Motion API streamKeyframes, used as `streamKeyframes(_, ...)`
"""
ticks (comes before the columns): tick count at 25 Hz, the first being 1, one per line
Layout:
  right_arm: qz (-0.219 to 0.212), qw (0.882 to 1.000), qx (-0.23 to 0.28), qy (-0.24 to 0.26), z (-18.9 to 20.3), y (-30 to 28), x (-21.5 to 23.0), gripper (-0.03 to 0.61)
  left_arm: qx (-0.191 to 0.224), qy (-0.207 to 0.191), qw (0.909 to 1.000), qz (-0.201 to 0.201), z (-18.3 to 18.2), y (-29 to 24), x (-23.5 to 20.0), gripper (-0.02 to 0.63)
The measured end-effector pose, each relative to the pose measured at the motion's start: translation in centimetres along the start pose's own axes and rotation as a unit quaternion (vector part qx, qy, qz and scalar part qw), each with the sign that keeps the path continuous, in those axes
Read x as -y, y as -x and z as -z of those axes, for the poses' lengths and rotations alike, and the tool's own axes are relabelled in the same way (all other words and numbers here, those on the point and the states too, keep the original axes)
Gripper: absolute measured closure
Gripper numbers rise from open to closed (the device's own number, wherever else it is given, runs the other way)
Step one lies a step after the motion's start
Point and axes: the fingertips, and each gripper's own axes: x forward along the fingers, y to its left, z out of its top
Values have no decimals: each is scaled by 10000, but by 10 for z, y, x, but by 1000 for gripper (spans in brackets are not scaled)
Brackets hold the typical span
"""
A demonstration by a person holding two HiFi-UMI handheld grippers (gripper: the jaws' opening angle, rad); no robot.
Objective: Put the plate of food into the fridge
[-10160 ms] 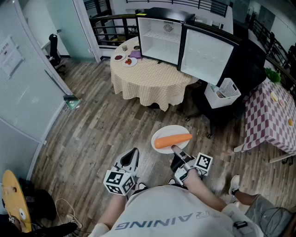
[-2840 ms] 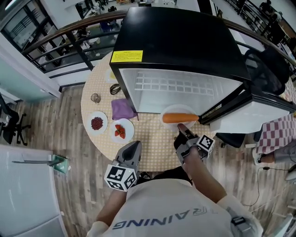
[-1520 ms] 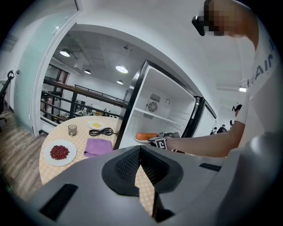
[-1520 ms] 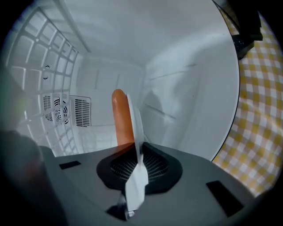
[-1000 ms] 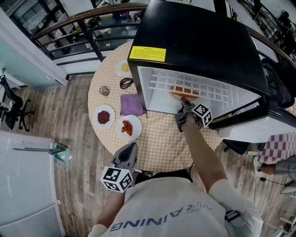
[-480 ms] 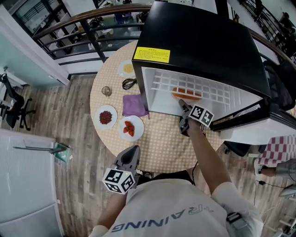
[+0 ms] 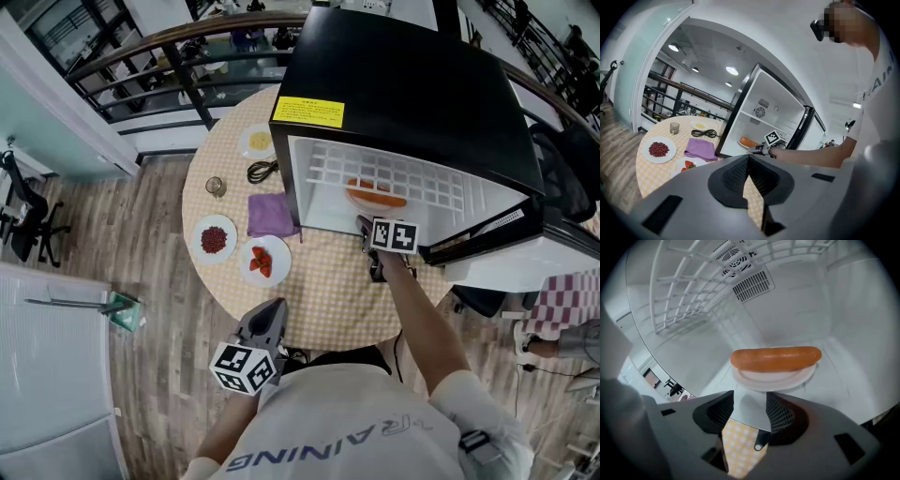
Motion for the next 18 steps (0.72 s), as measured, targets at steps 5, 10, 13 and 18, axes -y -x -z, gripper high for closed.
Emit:
streamKeyframes(5,-112,9998,-4,-158,5,8,-1,351,-12,19,10000,-38,3,5,-2,606)
streamKeyframes(10,-321,9990,148,-258,0,25,-9,364,-14,6,10000,-2,4,5,0,606)
streamKeyframes(13,-204,9988,452,-19,1,46,-11,518,21,-134,9999,36,-2,2,1,606)
streamKeyframes(18,-529,9924,986,514,16,90,-31,557,104,-391,9991,144,-16,-2,5,606)
